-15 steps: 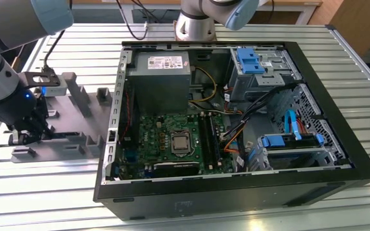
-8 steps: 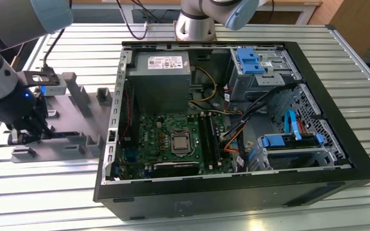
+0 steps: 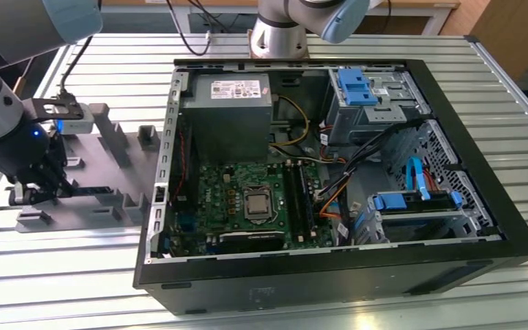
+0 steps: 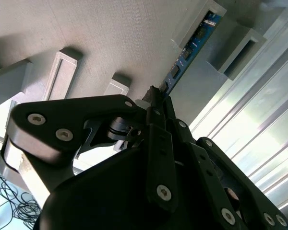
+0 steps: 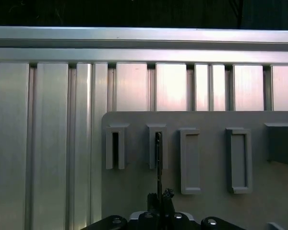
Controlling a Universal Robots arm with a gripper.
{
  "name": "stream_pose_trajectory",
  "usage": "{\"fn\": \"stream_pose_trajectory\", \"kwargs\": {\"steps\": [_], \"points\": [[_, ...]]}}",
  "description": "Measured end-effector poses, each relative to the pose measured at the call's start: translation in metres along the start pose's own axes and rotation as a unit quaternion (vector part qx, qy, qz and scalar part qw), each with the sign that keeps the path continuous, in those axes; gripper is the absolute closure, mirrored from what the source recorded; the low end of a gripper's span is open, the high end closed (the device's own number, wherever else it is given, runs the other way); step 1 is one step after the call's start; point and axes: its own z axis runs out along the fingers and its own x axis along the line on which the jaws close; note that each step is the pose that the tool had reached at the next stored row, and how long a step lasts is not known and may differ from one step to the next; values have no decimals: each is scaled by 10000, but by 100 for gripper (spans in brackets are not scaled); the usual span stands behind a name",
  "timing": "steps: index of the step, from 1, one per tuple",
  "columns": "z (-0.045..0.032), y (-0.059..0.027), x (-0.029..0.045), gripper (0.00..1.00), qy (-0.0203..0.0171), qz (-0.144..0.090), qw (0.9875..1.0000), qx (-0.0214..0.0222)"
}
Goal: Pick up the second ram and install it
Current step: 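Pick up the second ram and move it above second insertion slot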
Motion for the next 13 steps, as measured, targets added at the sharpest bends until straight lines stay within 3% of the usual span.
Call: {"fn": "stream_pose_trajectory", "kwargs": {"steps": [13], "points": [[-35, 1, -1, 86, 1, 0, 10000, -1]]}}
